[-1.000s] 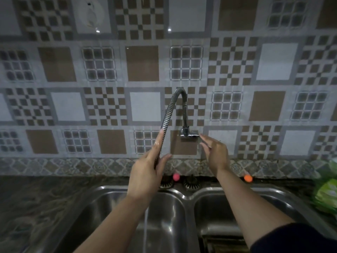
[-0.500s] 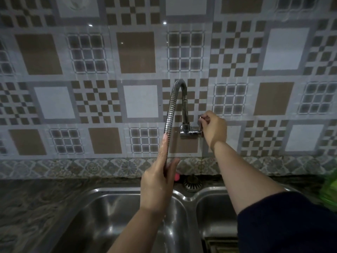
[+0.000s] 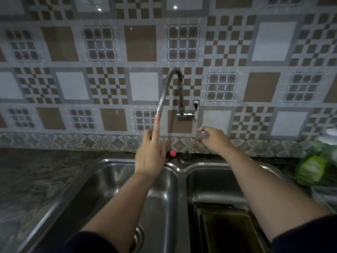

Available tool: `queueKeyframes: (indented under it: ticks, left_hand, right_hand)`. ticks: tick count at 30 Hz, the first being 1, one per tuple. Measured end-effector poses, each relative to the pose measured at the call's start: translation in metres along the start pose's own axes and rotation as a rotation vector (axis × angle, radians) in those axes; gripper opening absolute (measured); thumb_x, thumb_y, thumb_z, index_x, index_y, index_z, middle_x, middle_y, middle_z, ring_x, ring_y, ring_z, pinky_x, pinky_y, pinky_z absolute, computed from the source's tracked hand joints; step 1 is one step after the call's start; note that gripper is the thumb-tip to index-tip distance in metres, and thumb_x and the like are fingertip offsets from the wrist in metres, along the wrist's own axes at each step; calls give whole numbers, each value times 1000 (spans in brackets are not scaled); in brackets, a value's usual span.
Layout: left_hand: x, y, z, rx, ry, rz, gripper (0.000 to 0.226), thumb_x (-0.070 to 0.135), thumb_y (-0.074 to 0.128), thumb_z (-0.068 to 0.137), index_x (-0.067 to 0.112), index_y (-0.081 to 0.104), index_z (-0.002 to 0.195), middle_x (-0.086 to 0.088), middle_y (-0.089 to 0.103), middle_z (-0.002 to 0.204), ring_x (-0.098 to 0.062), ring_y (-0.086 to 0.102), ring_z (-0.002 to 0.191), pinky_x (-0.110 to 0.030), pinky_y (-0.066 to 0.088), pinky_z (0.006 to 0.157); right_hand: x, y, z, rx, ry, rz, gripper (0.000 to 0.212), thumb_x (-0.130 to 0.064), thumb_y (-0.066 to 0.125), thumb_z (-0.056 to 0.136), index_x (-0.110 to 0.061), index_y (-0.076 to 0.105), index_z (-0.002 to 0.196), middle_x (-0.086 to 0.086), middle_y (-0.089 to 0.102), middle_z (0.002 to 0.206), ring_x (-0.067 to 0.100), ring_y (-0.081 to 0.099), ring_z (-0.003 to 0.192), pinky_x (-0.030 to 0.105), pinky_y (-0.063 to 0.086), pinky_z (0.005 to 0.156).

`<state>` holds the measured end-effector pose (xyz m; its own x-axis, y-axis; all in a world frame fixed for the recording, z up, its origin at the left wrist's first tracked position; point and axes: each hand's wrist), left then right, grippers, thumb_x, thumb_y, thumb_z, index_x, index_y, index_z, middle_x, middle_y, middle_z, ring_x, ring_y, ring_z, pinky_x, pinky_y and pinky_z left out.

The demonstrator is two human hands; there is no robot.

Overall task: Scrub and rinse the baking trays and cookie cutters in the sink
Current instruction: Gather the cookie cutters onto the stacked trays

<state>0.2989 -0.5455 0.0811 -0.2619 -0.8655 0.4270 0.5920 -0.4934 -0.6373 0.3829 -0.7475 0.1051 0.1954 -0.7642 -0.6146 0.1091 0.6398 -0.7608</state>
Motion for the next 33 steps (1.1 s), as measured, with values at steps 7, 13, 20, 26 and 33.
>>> queueKeyframes:
  ticks: [7,13,20,26,33]
  left_hand:
    - [50,30,-77,139,-83,154,76,12,55,79,23,27,149,-11,17,156,-28,9,146,-49,8,117]
    - [92,78,-130,-333,-9,59,53,16,55,85,22,47,137,-6,29,149,-26,23,138,-42,31,110]
    - [132,137,-159,-869,23,39,53,34,54,91,29,38,142,0,18,152,-23,14,142,-49,27,113]
    - [161,198,-165,-1106,89,110,70,41,59,87,26,27,148,-2,13,156,-24,9,145,-50,20,115]
    - [178,281,-154,-1229,205,266,90,44,60,85,24,6,153,-4,-5,161,-24,-11,147,-55,1,117]
  right_hand:
    - [65,-2,-91,-218,65,-68,34,-38,57,93,-21,58,122,0,62,108,19,59,98,31,47,83]
    - [133,-16,-149,-301,214,-81,39,-41,56,93,-29,54,130,-2,57,132,18,55,117,33,45,95]
    - [205,-27,-189,-329,368,-148,44,-29,62,91,-21,52,134,8,53,135,23,54,119,28,42,90]
    - [265,-2,-195,-390,502,-204,51,-19,60,89,-22,44,138,12,51,135,27,52,118,29,44,89]
    - [306,43,-188,-563,600,-317,96,-22,72,79,-17,9,152,15,15,154,36,34,134,39,37,107]
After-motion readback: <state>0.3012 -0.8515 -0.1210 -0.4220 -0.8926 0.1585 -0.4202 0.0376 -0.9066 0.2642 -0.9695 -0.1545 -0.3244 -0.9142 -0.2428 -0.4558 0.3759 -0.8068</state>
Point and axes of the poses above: each hand's wrist, its own z-axis towards the middle knuckle, its own y-axis out of the palm, x = y × z
